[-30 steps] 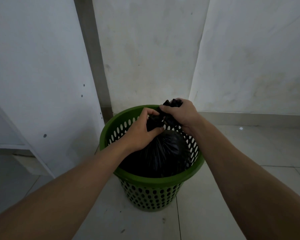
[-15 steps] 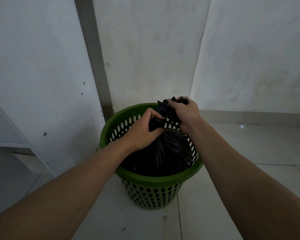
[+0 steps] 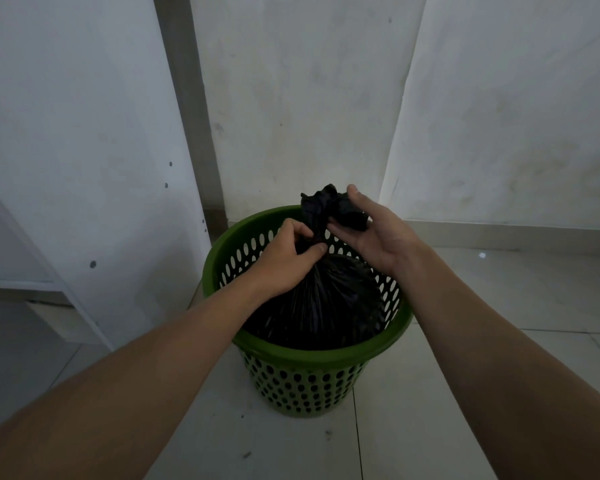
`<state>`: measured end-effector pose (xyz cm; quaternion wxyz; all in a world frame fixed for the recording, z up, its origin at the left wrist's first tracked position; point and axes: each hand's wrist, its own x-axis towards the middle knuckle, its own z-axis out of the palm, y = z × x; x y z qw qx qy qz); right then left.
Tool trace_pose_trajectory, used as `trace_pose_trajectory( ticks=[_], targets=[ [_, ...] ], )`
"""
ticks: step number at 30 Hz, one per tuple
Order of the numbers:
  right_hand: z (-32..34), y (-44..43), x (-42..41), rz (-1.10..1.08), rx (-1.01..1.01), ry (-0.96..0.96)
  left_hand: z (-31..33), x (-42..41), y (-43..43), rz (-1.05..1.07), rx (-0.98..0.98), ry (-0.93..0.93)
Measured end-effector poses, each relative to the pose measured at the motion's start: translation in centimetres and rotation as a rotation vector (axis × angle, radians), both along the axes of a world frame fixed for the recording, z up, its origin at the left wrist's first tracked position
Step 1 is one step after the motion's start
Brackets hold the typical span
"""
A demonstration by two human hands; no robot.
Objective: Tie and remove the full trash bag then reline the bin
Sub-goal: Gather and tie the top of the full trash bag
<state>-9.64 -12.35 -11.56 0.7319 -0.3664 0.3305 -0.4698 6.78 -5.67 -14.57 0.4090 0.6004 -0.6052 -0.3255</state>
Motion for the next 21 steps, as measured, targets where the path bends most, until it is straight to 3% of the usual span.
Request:
trace_pose_trajectory(
  ticks=[2, 5, 7, 12, 17, 21],
  targets=[
    [0.0, 0.3, 0.4, 0.064, -0.061, 0.227, 0.1, -0.3, -0.1, 0.042, 0.044, 0.098],
    [0.9, 0.6, 1.3, 0.193, -0.133, 0.812, 0.2, -0.2, 0.0, 0.083, 0.063, 0.179],
    [1.6, 0.7, 2.1, 0.171, -0.241, 1.037, 0.4, 0.0, 0.1, 0.09, 0.062, 0.201],
    [1.6, 1.2, 4.2, -0.064, -0.631, 1.1, 1.1, -0.3, 0.3, 0.121, 0.049, 0.117],
    [1.2, 1.3, 3.9, -0.149, -0.56, 0.88, 0.4, -1.2, 0.3, 0.017, 0.056, 0.037],
    [1.7, 1.2, 3.6, -0.146, -0.574, 0.887, -0.7, -1.5, 0.3, -0.012, 0.077, -0.072]
  ],
)
